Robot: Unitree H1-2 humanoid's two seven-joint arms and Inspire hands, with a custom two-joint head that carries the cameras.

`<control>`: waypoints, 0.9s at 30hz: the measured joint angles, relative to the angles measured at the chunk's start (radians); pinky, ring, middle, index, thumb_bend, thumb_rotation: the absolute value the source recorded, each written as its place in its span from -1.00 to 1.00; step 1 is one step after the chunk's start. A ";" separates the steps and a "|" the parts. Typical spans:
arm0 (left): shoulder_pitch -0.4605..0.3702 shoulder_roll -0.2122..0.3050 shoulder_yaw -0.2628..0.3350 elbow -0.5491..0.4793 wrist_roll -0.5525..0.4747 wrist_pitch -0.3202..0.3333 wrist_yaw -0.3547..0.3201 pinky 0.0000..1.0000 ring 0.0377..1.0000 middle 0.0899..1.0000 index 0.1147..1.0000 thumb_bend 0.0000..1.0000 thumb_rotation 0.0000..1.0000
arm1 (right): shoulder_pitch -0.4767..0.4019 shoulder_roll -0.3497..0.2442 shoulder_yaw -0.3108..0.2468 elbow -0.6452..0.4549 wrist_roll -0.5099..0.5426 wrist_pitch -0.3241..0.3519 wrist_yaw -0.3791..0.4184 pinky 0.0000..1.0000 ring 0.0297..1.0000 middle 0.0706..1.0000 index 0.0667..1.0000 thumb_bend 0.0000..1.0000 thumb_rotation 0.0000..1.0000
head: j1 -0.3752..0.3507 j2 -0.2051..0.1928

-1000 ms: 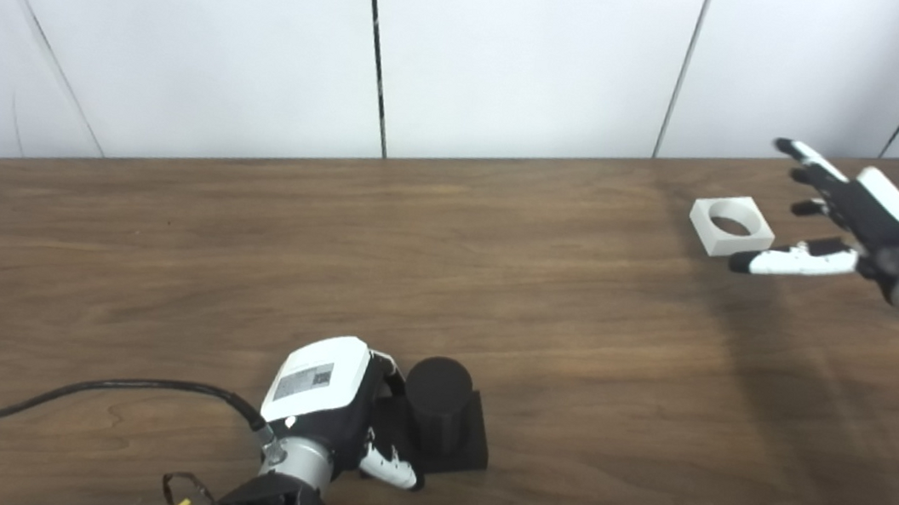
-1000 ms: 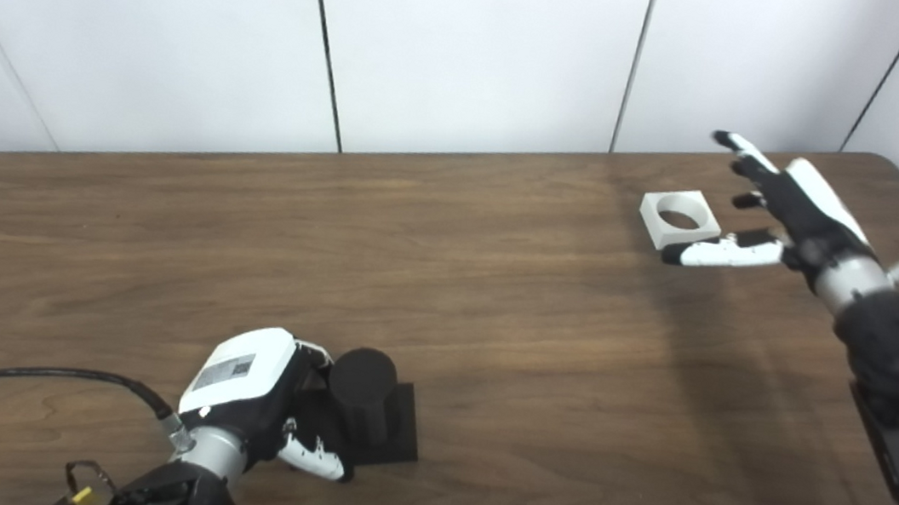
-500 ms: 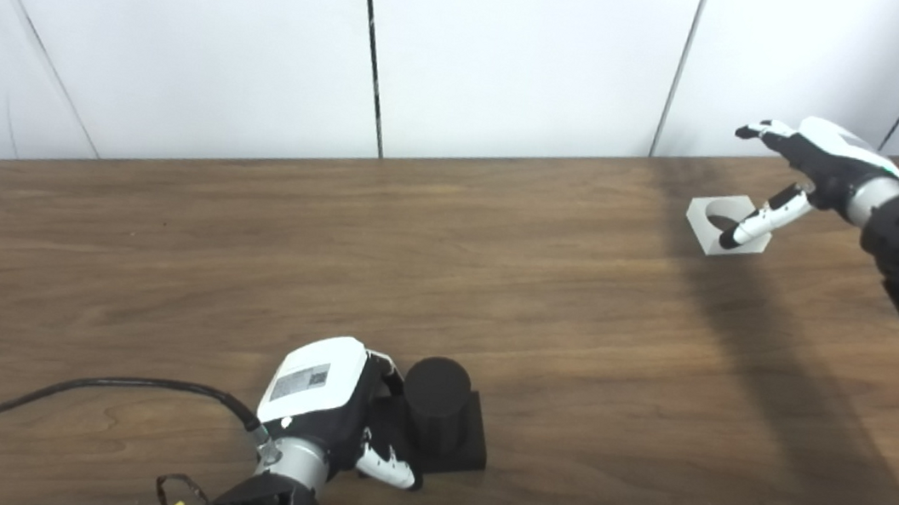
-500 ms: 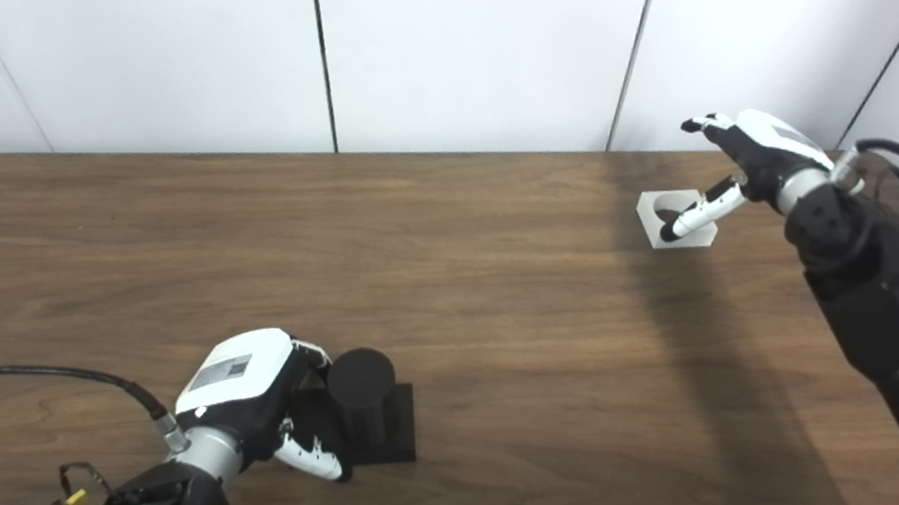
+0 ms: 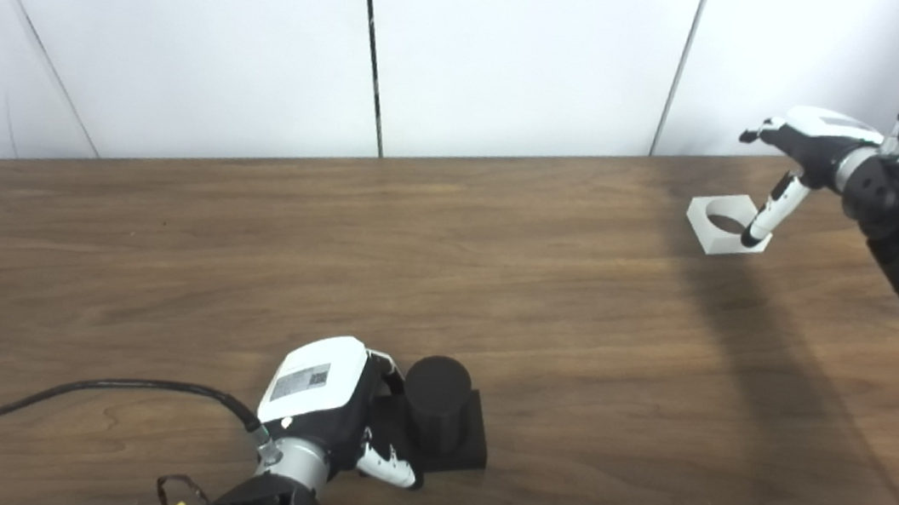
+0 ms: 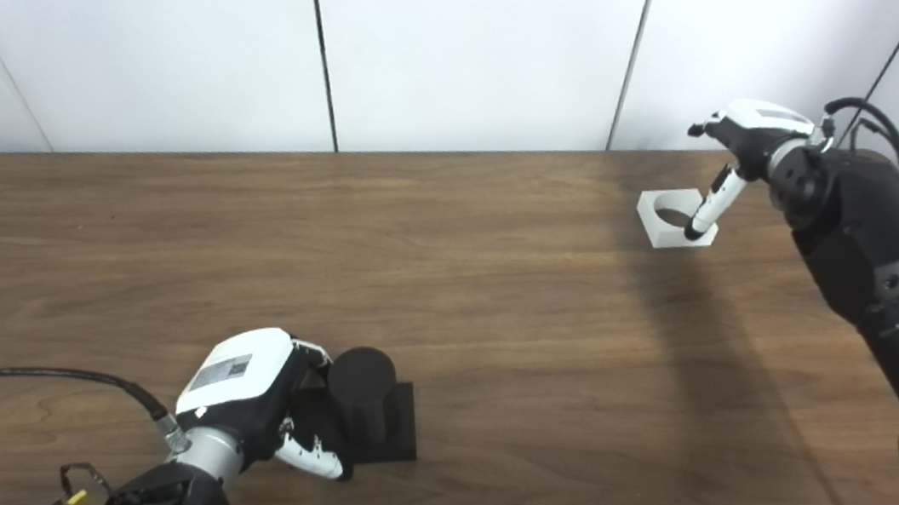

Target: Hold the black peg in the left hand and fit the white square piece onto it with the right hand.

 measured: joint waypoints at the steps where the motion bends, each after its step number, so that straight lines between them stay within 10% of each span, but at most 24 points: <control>1: 0.000 0.000 0.000 0.000 0.000 0.000 0.001 1.00 0.88 0.66 -0.17 0.05 -0.89 | -0.002 0.002 0.009 0.007 -0.007 -0.006 0.004 1.00 1.00 1.00 0.78 1.00 -0.69 | 0.000 0.000; 27: 0.001 0.000 -0.004 0.000 0.005 0.001 0.005 1.00 0.88 0.65 -0.17 0.05 -0.89 | -0.023 0.044 0.084 0.090 -0.107 -0.091 0.050 1.00 1.00 0.97 0.70 0.97 -0.54 | 0.011 0.005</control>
